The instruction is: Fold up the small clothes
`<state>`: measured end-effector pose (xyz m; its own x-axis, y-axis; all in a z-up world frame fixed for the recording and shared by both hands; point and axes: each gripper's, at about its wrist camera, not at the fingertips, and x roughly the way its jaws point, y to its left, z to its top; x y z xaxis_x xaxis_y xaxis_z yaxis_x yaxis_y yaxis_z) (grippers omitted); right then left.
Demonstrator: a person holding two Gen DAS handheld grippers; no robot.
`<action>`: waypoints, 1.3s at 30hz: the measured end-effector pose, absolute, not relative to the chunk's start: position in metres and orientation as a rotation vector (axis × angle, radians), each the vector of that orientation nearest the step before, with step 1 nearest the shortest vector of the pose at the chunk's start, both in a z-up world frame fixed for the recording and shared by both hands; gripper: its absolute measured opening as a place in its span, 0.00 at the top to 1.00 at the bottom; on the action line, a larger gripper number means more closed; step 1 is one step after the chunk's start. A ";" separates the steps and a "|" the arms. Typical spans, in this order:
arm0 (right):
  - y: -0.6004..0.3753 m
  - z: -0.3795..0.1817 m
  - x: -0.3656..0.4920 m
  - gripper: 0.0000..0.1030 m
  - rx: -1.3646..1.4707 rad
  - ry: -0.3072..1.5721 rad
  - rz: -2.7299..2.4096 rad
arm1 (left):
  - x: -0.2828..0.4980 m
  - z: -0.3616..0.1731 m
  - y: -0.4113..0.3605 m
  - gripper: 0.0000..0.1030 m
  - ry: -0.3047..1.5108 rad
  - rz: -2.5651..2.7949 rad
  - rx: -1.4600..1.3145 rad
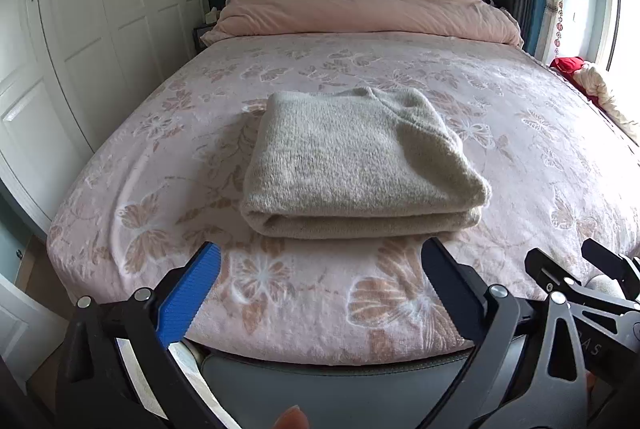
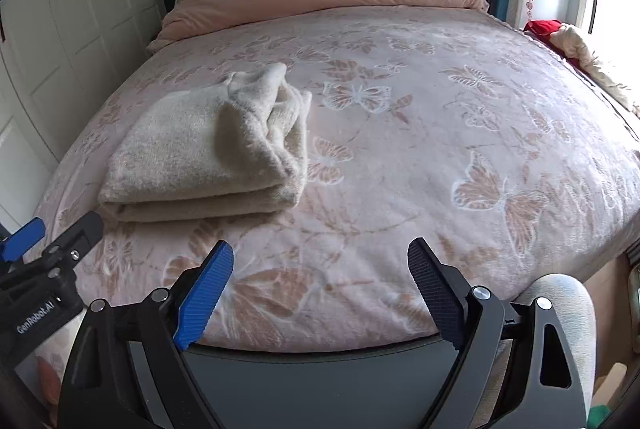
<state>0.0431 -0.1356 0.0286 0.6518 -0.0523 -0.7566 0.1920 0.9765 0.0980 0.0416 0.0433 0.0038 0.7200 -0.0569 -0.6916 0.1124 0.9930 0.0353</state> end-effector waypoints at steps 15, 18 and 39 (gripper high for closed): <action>-0.109 0.003 0.053 0.16 0.128 0.925 -0.126 | 0.047 -0.031 0.052 0.05 0.812 -0.035 0.064; -0.108 0.002 0.053 0.16 0.129 0.928 -0.129 | 0.047 -0.032 0.052 0.05 0.811 -0.027 0.066; -0.103 0.004 0.049 0.16 0.109 0.921 -0.115 | 0.046 -0.038 0.045 0.05 0.828 0.010 0.135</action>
<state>0.0494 -0.1026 0.0039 0.5995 -0.0527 -0.7986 0.1460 0.9883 0.0444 0.0455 0.0446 -0.0375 0.6769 0.0618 -0.7335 0.0436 0.9914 0.1237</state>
